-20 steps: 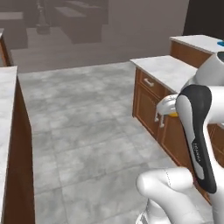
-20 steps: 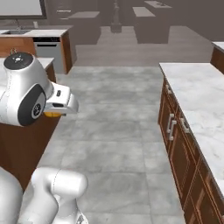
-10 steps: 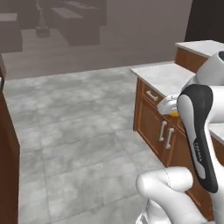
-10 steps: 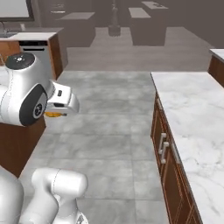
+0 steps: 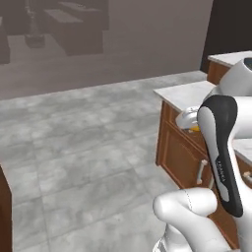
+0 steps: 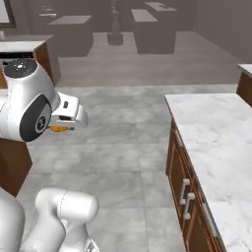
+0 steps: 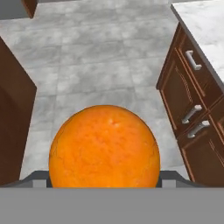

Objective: Pick up each orange from the fridge and place one orange on each plate on the dining counter.

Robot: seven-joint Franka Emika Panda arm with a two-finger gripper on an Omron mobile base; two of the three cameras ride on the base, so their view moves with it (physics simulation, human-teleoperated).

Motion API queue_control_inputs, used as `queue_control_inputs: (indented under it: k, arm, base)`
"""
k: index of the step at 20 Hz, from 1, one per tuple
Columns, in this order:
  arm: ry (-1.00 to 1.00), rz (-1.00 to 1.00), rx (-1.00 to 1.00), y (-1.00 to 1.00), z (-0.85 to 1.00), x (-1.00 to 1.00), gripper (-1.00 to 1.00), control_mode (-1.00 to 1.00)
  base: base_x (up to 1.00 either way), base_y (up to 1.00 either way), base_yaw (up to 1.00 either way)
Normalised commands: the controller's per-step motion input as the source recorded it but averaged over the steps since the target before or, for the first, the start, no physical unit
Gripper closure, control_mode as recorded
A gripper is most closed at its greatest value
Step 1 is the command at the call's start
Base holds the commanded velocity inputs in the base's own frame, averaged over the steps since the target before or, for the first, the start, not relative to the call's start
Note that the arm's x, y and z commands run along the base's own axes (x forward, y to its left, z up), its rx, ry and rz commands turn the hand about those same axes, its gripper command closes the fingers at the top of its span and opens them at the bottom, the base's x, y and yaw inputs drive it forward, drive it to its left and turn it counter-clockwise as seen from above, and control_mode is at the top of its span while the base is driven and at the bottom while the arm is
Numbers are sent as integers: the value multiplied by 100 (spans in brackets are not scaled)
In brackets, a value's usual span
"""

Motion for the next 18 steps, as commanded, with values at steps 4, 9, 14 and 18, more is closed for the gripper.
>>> queue_control_inputs:
  k: [4, 9, 14, 18]
  arm:
    - [0, 0, 0, 0, 0, 0, 100, 100]
    - [0, 0, 0, 0, 0, 0, 100, 100]
    - [0, 0, 0, 0, 0, 0, 100, 100]
    - [0, 0, 0, 0, 0, 0, 100, 100]
  base:
    - [100, 56, -27]
    - [100, 71, -34]
    - [100, 79, -41]
    - [100, 93, -43]
